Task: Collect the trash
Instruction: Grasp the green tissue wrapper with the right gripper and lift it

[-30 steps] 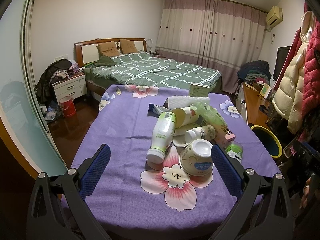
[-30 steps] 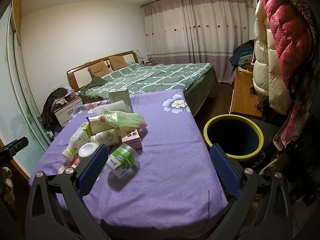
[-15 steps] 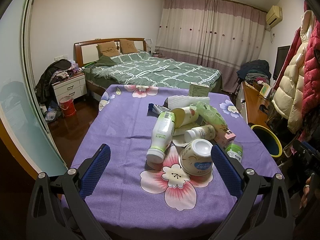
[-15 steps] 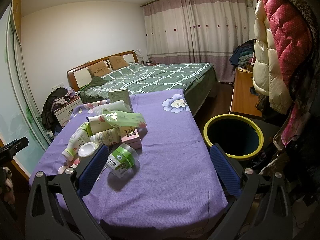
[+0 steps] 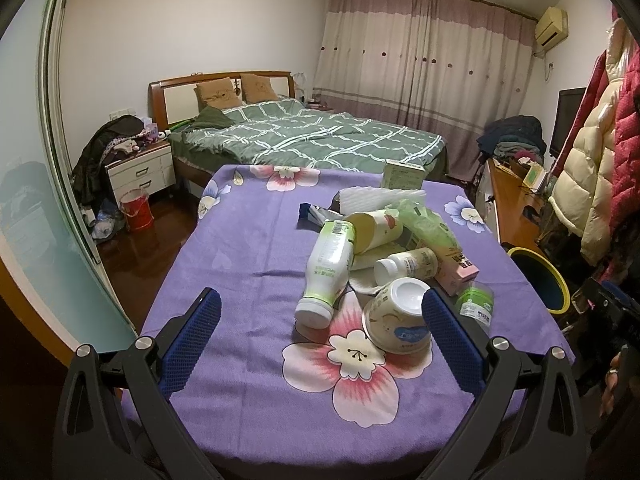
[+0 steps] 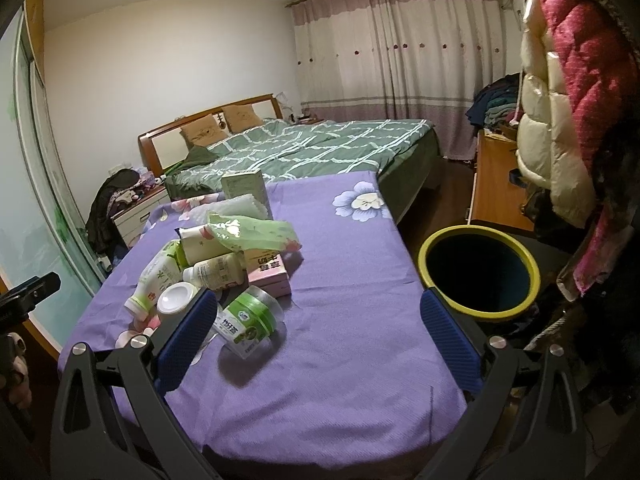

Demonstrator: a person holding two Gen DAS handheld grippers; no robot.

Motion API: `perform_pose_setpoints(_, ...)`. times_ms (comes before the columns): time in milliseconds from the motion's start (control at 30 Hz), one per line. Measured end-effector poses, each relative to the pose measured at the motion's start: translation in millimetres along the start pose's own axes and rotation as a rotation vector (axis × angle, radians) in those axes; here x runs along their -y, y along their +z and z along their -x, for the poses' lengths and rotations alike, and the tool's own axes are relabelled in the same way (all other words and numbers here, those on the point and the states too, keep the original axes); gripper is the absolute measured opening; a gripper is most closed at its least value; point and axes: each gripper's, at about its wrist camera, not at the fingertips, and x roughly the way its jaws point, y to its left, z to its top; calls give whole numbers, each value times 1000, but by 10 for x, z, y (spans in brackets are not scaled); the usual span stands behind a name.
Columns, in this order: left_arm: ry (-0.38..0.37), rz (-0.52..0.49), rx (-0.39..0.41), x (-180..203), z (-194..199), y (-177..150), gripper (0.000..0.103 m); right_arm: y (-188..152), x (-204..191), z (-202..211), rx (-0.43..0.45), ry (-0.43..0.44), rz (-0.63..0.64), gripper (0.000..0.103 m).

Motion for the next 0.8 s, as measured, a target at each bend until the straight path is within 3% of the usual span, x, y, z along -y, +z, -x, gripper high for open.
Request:
perform_pose_setpoints(567, 37, 9, -64, -192, -733, 284, 99, 405, -692, -1272, -120, 133, 127, 97)
perform_pose_setpoints(800, 54, -6, -65, -224, -953, 379, 99, 532, -1023, -1834, -173, 112, 222, 97)
